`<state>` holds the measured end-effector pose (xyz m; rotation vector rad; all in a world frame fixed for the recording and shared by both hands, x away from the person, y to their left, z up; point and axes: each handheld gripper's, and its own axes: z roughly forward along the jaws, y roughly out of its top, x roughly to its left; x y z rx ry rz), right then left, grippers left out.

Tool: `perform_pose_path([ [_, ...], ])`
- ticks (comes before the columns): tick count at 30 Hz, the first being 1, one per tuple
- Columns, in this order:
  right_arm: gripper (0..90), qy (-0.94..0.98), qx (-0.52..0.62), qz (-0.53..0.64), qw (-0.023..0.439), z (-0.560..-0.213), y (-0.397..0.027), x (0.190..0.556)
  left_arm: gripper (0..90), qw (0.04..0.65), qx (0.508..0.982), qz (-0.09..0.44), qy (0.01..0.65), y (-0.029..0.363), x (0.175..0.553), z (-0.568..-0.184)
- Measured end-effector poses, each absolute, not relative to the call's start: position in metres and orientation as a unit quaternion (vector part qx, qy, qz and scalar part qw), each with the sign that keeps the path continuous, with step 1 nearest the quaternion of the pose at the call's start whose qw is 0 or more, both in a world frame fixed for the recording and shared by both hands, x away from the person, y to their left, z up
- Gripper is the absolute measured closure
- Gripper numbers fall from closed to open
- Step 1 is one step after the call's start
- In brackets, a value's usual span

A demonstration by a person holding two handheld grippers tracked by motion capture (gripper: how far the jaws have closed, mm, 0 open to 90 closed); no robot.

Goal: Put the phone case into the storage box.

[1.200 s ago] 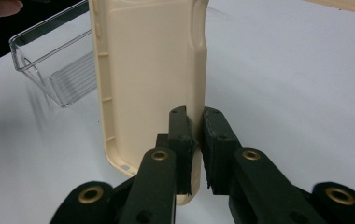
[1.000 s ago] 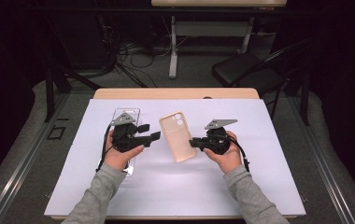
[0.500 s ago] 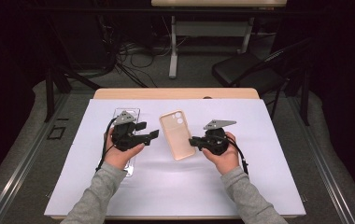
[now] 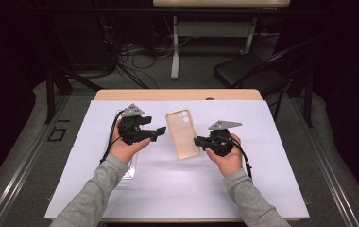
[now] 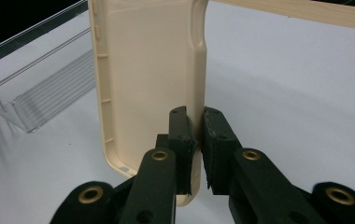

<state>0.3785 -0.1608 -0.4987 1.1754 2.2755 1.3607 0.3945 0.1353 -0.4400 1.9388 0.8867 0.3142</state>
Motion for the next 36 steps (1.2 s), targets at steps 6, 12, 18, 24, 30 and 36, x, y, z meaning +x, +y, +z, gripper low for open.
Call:
perform_pose_path([
  [6, 83.2, 0.771, 0.411, 0.469, 0.129, -0.498, -0.163, 0.379, 25.7, 0.465, 0.799, 0.147, 0.352, 0.124, 0.4, -0.43],
  [12, 83.2, 0.765, 0.42, 0.47, 0.134, -0.496, -0.167, 0.379, 28.2, 0.451, 0.807, 0.16, 0.345, 0.111, 0.405, -0.424],
  [18, 83.2, 0.759, 0.428, 0.47, 0.142, -0.497, -0.172, 0.381, 29.6, 0.449, 0.811, 0.159, 0.341, 0.098, 0.41, -0.42],
  [24, 83.3, 0.754, 0.434, 0.47, 0.147, -0.498, -0.176, 0.382, 30.3, 0.443, 0.813, 0.175, 0.335, 0.088, 0.414, -0.414],
  [30, 83.3, 0.751, 0.437, 0.47, 0.153, -0.497, -0.176, 0.381, 31.2, 0.434, 0.817, 0.187, 0.329, 0.084, 0.416, -0.408],
  [36, 83.3, 0.751, 0.436, 0.471, 0.157, -0.497, -0.175, 0.381, 34.3, 0.413, 0.828, 0.197, 0.324, 0.079, 0.416, -0.404],
])
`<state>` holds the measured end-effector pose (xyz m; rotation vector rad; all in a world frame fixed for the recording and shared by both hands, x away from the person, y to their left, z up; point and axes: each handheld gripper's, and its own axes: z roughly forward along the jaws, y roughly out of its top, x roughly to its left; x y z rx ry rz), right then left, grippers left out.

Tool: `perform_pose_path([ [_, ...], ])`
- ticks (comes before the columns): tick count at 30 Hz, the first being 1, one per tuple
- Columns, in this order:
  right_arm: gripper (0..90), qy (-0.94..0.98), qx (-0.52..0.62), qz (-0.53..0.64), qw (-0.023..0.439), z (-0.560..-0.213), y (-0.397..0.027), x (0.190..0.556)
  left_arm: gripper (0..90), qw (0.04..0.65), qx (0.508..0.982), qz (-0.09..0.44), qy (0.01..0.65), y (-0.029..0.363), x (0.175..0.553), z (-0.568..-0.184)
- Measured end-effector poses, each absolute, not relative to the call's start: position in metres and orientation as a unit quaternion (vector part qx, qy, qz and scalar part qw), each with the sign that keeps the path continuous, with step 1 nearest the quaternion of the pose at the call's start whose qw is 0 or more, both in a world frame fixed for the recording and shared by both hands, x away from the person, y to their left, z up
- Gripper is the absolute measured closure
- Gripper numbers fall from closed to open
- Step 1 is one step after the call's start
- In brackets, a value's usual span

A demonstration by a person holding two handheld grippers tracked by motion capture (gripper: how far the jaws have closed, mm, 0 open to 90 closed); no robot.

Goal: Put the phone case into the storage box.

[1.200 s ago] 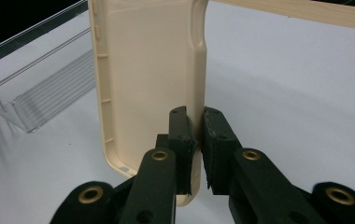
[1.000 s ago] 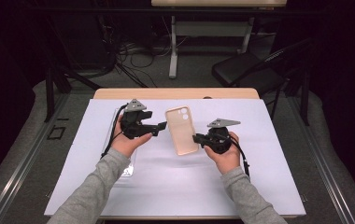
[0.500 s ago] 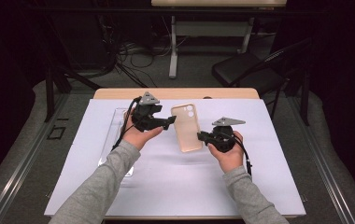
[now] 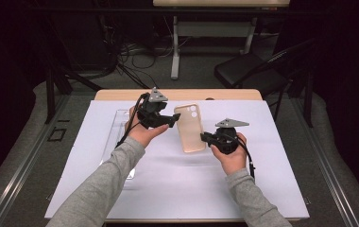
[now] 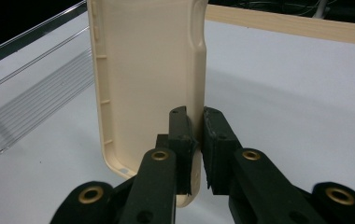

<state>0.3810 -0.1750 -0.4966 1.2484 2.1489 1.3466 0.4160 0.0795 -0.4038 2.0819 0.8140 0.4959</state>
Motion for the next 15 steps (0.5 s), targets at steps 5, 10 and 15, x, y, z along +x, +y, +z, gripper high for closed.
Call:
perform_pose_path([
  [5, 83.3, 0.749, 0.438, 0.47, 0.16, -0.496, -0.1753, 0.3806, 36.4, 0.4, 0.831, 0.209, 0.325, 0.0757, 0.4172, -0.4017],
  [10, 83.3, 0.749, 0.438, 0.47, 0.163, -0.4956, -0.175, 0.38, 40.7, 0.393, 0.837, 0.209, 0.318, 0.0726, 0.4184, -0.4013],
  [15, 83.3, 0.75, 0.436, 0.47, 0.165, -0.4956, -0.1738, 0.3795, 42.2, 0.383, 0.839, 0.213, 0.323, 0.0699, 0.4187, -0.4019],
])
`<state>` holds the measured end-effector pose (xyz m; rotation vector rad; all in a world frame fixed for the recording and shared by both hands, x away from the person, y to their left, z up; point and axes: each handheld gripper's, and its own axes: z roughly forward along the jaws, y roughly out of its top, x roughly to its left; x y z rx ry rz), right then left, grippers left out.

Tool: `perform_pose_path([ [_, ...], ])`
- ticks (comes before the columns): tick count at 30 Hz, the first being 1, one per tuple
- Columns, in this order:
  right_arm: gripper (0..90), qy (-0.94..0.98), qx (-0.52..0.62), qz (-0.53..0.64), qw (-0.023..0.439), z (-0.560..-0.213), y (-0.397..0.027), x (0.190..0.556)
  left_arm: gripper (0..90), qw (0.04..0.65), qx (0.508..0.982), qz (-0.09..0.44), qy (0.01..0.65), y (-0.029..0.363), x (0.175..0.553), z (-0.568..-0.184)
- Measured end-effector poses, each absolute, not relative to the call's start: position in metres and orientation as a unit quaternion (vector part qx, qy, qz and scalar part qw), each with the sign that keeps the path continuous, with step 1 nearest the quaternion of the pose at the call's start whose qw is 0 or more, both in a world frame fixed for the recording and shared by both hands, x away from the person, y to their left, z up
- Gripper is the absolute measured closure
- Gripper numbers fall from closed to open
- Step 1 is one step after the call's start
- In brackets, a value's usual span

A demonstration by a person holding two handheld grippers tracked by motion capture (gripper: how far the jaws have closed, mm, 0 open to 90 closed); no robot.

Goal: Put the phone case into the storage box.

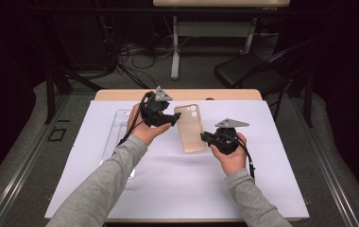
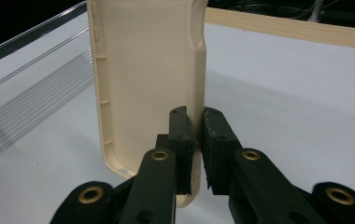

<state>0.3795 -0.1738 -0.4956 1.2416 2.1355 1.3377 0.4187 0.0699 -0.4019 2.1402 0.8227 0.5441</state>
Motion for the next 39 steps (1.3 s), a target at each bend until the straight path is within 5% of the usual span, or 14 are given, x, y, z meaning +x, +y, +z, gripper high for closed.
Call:
perform_pose_path([
  [17, 83.3, 0.758, 0.426, 0.464, 0.168, -0.497, -0.166, 0.377, 63.4, 0.364, 0.847, 0.207, 0.329, 0.069, 0.423, -0.404],
  [39, 83.3, 0.764, 0.415, 0.464, 0.167, -0.498, -0.16, 0.374, 69.8, 0.344, 0.856, 0.205, 0.328, 0.068, 0.425, -0.405],
])
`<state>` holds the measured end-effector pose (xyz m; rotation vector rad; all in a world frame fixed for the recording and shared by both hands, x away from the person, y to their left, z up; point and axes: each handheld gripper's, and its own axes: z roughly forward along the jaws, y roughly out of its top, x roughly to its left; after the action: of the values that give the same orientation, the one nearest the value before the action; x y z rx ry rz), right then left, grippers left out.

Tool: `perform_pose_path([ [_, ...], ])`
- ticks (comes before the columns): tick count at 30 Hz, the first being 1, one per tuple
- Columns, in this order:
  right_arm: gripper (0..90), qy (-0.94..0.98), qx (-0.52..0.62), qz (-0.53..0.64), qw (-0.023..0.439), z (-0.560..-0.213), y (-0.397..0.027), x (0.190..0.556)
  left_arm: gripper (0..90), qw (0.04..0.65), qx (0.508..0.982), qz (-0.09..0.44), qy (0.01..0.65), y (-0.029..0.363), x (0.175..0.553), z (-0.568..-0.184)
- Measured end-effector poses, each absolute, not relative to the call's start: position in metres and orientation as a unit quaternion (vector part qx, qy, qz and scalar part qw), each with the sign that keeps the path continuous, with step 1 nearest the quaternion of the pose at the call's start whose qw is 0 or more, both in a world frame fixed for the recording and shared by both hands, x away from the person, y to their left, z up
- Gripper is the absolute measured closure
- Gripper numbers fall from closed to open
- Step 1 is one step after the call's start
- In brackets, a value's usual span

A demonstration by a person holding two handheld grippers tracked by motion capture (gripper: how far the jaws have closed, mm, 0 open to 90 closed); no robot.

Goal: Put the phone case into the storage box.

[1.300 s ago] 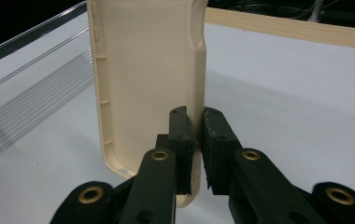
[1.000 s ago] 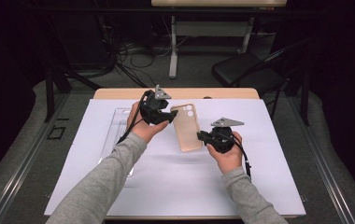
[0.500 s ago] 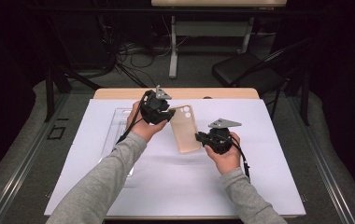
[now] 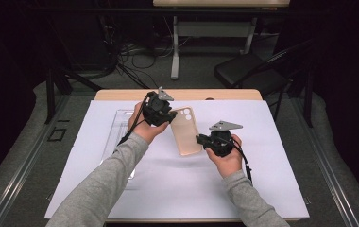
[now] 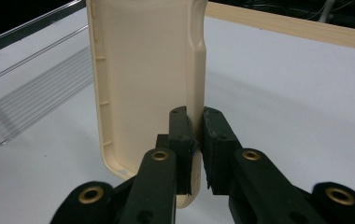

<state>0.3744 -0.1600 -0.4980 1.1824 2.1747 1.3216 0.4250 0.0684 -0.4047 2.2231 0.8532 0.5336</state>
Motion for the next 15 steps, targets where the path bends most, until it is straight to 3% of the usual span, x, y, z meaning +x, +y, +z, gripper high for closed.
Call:
perform_pose_path([
  [15, 83.3, 0.764, 0.416, 0.465, 0.166, -0.4983, -0.1594, 0.3743, 75.3, 0.337, 0.859, 0.197, 0.33, 0.0711, 0.4268, -0.404],
])
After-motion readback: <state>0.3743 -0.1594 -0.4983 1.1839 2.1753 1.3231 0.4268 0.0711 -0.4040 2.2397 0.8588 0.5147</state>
